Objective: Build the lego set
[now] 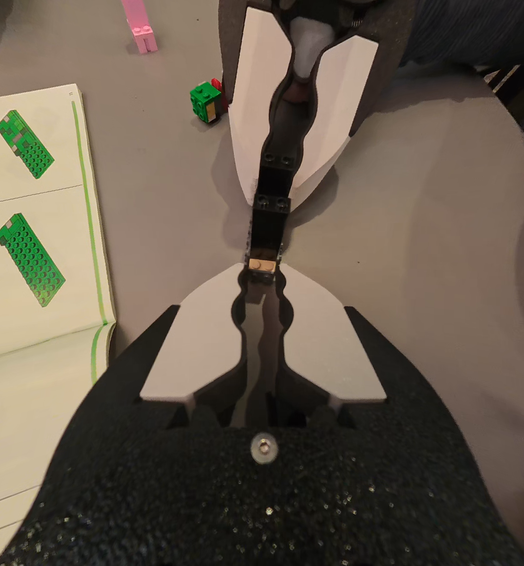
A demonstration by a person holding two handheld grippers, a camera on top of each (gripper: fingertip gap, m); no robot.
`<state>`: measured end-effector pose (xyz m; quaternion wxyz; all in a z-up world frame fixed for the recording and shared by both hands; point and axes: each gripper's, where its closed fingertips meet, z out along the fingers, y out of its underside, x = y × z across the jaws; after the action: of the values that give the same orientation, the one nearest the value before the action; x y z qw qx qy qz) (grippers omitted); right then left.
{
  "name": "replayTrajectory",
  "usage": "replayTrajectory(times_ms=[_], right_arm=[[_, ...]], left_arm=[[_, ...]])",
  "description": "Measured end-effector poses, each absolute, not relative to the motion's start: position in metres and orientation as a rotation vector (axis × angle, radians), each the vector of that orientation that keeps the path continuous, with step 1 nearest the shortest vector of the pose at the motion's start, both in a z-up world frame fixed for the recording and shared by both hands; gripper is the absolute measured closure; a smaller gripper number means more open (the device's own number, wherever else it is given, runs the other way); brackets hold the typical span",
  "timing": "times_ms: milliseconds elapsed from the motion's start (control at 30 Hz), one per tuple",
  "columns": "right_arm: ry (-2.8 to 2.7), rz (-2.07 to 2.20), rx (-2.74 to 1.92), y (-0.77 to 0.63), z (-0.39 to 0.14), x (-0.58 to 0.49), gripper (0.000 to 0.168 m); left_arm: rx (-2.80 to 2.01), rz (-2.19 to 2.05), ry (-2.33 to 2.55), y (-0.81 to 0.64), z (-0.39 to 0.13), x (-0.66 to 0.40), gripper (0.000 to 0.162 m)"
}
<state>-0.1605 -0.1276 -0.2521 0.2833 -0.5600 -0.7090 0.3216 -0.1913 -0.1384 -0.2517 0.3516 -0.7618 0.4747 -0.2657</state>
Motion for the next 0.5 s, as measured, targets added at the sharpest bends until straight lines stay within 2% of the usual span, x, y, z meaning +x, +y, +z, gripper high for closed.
replayTrajectory(times_ms=[500], right_arm=[[-1.948, 0.867, -1.522, -0.1278, -0.2530, -0.1600, 0.152]], left_arm=[[-2.053, -0.661, 1.268, -0.1387, -0.2531, -0.1918, 0.147]])
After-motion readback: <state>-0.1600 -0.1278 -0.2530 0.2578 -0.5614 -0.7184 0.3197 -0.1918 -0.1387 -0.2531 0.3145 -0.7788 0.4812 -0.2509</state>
